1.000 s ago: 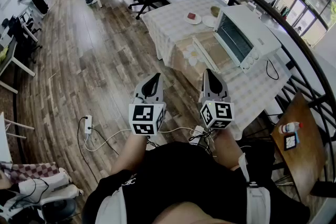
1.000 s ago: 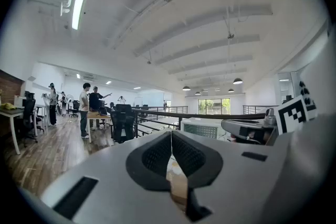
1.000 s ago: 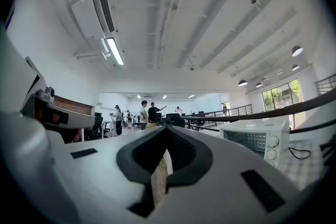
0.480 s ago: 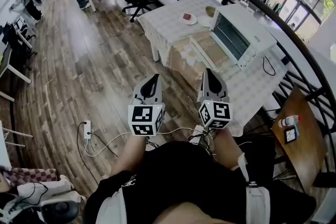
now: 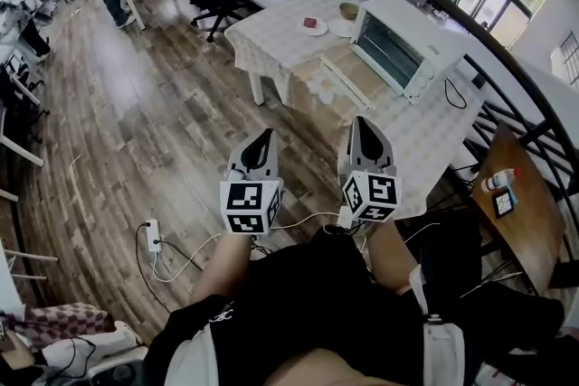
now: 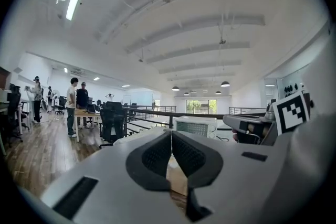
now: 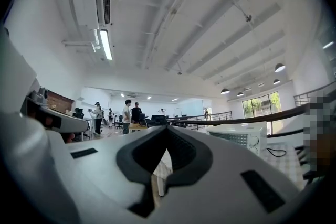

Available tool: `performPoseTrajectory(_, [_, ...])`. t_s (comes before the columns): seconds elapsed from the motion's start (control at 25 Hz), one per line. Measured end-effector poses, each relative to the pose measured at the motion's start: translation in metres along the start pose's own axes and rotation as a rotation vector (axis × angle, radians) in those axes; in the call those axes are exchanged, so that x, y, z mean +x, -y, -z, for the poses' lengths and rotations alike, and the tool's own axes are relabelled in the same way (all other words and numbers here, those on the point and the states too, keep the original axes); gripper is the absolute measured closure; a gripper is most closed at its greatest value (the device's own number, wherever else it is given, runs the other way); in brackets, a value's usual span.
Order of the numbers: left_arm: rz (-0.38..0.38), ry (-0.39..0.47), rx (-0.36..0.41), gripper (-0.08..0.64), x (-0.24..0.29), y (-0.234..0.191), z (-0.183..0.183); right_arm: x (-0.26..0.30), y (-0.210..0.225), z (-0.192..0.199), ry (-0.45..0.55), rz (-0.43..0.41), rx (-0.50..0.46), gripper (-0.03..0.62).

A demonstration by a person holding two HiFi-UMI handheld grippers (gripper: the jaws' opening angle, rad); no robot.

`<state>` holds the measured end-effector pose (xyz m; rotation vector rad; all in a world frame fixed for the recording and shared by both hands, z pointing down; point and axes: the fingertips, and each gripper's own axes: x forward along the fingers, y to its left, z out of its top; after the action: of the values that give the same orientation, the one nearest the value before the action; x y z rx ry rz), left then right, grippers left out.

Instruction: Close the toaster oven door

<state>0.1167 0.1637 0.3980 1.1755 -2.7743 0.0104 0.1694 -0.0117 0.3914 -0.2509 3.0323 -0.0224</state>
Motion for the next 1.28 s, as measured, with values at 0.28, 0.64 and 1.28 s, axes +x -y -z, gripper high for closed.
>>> performPoseTrajectory(0.28, [0.045,0.004,0.007,0.546,-0.004,-0.014,0.000,-0.004,-0.011,-0.002,0.006,0.054,-0.025,0.589])
performPoseTrajectory(0.64, [0.088,0.001,0.032,0.546,0.037,-0.024,0.005,0.023,0.004,0.016,0.006,0.098,-0.023,0.591])
performPoseTrajectory(1.28, [0.166,-0.019,0.069,0.546,0.219,-0.084,-0.015,0.187,0.065,0.041,0.010,0.182,0.000,0.591])
